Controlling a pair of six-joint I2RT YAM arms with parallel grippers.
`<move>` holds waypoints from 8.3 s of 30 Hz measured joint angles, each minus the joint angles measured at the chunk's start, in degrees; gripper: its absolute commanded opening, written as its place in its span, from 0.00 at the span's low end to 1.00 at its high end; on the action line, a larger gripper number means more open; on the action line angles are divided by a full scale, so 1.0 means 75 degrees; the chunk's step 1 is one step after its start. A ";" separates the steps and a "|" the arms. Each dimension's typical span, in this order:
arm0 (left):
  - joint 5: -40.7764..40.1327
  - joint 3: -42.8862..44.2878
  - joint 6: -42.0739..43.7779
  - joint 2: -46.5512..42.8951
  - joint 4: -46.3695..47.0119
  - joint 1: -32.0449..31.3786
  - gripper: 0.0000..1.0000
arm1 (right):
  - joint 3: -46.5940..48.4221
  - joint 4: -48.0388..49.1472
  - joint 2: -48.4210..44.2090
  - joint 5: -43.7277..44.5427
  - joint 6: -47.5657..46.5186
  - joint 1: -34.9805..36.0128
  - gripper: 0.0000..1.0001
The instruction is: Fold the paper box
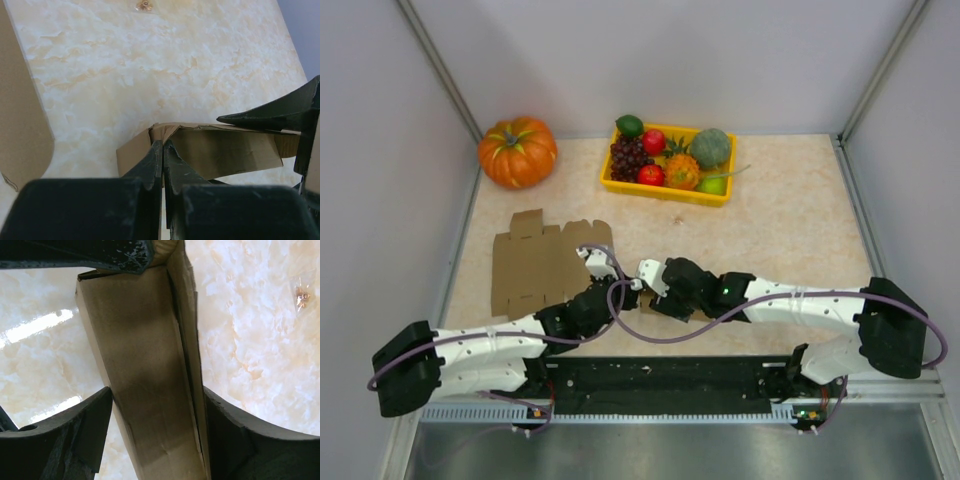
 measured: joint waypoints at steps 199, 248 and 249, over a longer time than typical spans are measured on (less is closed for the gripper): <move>0.6767 0.1658 -0.0149 0.1306 -0.1804 0.2594 0.73 | -0.1877 -0.3520 -0.4864 -0.4144 0.7102 -0.6321 0.77; 0.3829 -0.1110 -0.1985 0.2699 0.4500 0.0213 0.22 | -0.4211 -0.2771 -0.8402 -0.4127 0.9696 -0.6630 0.73; 0.3818 -0.1084 -0.1982 0.2696 0.4436 0.0117 0.22 | -0.4130 -0.2958 -0.8431 -0.4135 0.9640 -0.6630 0.76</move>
